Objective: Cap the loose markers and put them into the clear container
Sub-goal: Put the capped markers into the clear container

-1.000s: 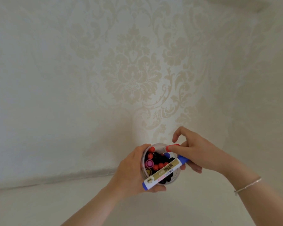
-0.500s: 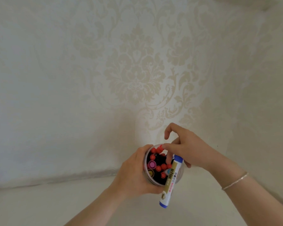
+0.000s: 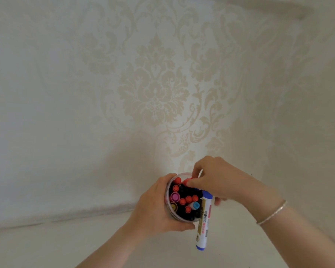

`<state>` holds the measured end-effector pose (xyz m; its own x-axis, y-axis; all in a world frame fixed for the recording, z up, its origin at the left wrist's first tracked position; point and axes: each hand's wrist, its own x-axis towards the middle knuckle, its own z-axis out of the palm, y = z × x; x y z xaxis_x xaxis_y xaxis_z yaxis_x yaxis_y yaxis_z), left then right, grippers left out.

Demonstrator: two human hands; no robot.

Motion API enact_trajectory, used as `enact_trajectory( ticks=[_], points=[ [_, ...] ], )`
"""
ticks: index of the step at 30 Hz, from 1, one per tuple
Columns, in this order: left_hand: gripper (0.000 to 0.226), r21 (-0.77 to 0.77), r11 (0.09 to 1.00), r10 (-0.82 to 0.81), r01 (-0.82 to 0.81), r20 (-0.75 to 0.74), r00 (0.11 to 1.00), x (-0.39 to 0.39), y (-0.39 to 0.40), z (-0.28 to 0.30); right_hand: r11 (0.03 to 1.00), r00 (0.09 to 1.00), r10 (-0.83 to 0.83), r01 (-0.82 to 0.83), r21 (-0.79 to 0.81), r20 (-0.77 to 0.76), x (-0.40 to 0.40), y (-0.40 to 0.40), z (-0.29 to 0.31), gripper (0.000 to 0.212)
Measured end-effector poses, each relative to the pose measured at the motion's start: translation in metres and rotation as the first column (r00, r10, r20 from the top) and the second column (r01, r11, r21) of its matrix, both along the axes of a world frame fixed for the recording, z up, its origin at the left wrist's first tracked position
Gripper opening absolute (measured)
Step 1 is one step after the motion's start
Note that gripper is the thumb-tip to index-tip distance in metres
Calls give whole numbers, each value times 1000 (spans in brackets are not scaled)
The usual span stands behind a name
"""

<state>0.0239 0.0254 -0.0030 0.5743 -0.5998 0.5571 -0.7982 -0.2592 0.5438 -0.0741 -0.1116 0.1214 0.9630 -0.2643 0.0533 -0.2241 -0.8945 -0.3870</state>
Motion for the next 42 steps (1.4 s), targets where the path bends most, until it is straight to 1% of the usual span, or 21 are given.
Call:
enact_trajectory(
  ticks=[2, 4, 5, 8, 12, 15, 17, 18, 19, 20, 21, 22, 23, 25, 26, 28, 31, 34, 37, 40, 42],
  points=[
    [108, 12, 1000, 4, -4, 9, 1000, 0, 0, 0, 982, 998, -32, 41, -186, 53, 1, 6, -7, 26],
    [106, 23, 1000, 5, -6, 31, 1000, 0, -1, 1, 922, 994, -38, 75, -380, 106, 6, 11, -16, 20],
    [106, 28, 1000, 7, -8, 41, 999, 0, -2, 1, 898, 992, -36, 86, -431, 122, 8, 13, -19, 16],
    [108, 29, 1000, 8, -9, 33, 999, 0, -3, 1, 877, 990, -23, 88, -471, 141, 13, 13, -25, 11],
    [106, -16, 1000, 12, -12, 12, 1000, 2, -1, -1, 883, 988, 7, 66, -464, 154, 12, 7, -24, 21],
    [105, -17, 1000, 25, -25, 9, 1000, 1, -1, -1, 802, 980, 23, 100, -588, 198, 14, 11, -24, 16],
    [106, -16, 999, 31, -31, 9, 999, 0, -1, 0, 746, 984, 34, 91, -660, 174, 19, 15, -28, 13],
    [106, -17, 999, 29, -29, 10, 1000, 0, -1, 0, 753, 986, 34, 80, -653, 161, 19, 16, -29, 14],
    [106, -19, 1000, 25, -25, 9, 1000, 0, -1, 0, 798, 987, 32, 68, -598, 155, 18, 15, -27, 16],
    [105, -20, 1000, 19, -19, 7, 1000, 0, 0, 1, 880, 988, 33, 44, -473, 152, 15, 12, -20, 19],
    [105, -20, 1000, 15, -15, 3, 1000, 0, 1, 2, 959, 989, 36, 7, -284, 145, 11, 9, -9, 19],
    [104, -21, 1000, 12, -12, -2, 1000, 1, 2, 2, 997, 986, 32, -19, -81, 163, 5, 5, 4, 17],
    [103, -25, 1000, 10, -10, -7, 1000, 1, 3, 2, 997, 975, 23, -38, 62, 220, -2, 2, 18, 14],
    [103, -22, 1000, 15, -15, -11, 1000, 2, 3, 1, 974, 931, 4, -85, 208, 365, -17, -2, 45, 9],
    [103, -14, 1000, 17, -17, -3, 1000, 2, 3, 0, 959, 909, 24, -137, 246, 415, -24, -2, 56, 7],
    [105, -6, 1000, 12, -12, 4, 1000, 2, 2, 1, 932, 897, 126, -253, 258, 425, -33, 1, 66, 9],
    [107, 9, 1000, 5, -5, 0, 1000, 3, 3, 3, 949, 909, 243, -295, 112, 339, -30, 4, 60, 14],
    [121, 33, 999, 3, -2, -14, 1000, 3, 7, 2, 960, 887, 278, -266, -83, 370, -23, 4, 44, 16],
    [121, 29, 999, -23, 24, -37, 999, 1, 12, 5, 907, 844, 395, -296, -300, 363, -17, 5, 22, 11],
    [115, 112, 993, -51, 40, 97, 994, -7, 15, 20, 825, 754, 527, -343, -448, 393, -14, 3, 3, 11],
    [115, 205, 979, -38, -3, 198, 979, -14, 18, 34, 834, 713, 540, -382, -399, 446, -12, 0, -7, 14]
  ],
)
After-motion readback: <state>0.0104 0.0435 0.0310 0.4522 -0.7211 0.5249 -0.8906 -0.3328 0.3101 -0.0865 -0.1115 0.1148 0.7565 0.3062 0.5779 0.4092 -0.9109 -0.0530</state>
